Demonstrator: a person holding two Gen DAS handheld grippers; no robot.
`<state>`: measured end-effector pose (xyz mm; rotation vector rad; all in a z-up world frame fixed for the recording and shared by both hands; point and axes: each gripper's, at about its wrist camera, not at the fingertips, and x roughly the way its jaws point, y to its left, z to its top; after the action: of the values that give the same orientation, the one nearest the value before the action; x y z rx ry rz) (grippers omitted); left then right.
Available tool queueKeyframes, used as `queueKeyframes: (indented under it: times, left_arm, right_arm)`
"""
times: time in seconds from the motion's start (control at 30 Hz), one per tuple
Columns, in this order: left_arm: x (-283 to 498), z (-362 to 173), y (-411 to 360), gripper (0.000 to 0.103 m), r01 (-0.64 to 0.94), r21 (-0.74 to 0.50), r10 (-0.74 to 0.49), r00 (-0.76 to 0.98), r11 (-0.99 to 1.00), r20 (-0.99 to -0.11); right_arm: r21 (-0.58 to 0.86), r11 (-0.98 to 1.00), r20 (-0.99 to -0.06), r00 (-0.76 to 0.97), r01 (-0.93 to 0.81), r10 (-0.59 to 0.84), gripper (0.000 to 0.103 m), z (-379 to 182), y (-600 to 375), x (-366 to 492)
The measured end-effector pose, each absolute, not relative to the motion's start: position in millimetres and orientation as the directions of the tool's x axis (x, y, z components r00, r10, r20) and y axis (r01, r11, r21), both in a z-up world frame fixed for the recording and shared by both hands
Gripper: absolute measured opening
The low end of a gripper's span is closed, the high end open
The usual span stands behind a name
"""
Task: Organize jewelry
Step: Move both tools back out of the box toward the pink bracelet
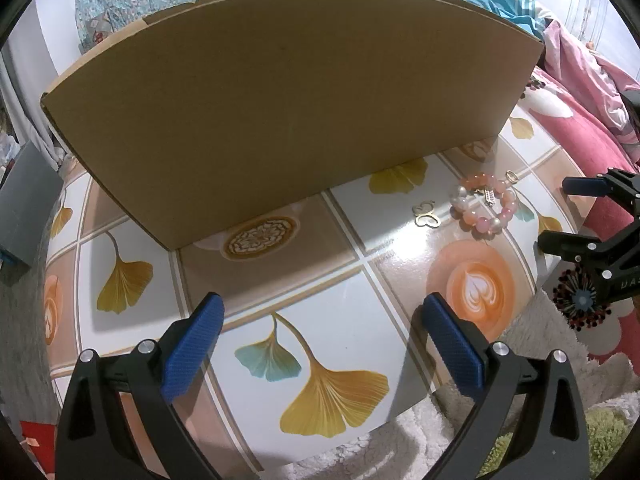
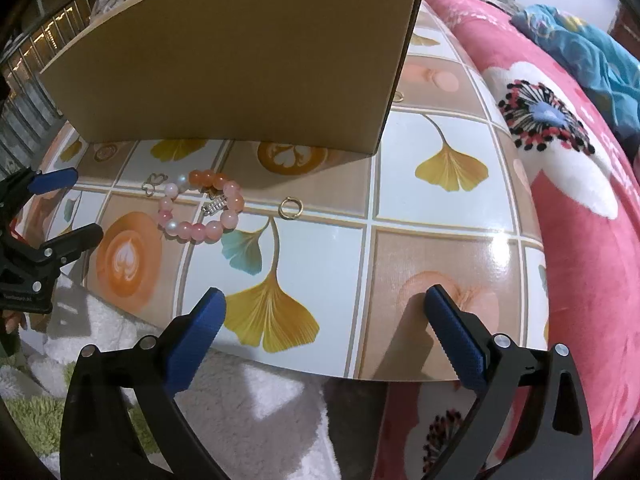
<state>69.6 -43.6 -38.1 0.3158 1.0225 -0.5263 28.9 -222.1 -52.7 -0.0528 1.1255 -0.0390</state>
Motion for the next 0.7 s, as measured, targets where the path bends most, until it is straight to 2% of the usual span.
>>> queueKeyframes:
  times: [0.5,0.7]
  left_arm:
    - [70,-38,-43,0.098,0.551,0.015,-0.261,0.420,0.834,-0.869]
    - [71,-39,-43,0.099,0.560,0.016,-0.266,0.418,0.828,-0.869]
  right_arm:
    - [-0.046,0.999,-0.887,0.461,-0.024,-0.030,0.095,-52,-229,17]
    - [0.069,0.997,-0.854,0.518,0.029,0.044,0.095,-37,-242,7]
